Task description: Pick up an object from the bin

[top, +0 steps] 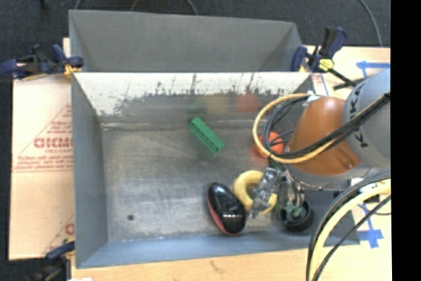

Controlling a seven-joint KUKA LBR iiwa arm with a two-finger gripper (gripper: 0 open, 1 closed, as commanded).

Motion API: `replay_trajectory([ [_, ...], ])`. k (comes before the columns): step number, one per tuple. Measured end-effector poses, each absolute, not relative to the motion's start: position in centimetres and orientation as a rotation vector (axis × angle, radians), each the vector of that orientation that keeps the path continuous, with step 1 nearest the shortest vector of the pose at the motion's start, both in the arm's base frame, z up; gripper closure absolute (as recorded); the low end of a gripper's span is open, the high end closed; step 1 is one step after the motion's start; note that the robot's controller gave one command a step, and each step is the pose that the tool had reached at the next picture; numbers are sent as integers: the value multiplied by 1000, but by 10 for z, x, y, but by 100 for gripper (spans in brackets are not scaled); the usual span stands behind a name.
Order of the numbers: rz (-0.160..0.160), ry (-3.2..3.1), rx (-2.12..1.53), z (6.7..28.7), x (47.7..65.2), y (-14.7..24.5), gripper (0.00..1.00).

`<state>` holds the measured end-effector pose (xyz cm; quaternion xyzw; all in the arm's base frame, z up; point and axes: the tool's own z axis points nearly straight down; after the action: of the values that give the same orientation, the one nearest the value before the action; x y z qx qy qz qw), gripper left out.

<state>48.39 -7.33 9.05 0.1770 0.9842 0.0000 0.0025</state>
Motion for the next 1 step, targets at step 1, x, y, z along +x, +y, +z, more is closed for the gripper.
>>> replay_trajectory([
  [1, 2, 3082, 592, 96, 485, -76, 100],
])
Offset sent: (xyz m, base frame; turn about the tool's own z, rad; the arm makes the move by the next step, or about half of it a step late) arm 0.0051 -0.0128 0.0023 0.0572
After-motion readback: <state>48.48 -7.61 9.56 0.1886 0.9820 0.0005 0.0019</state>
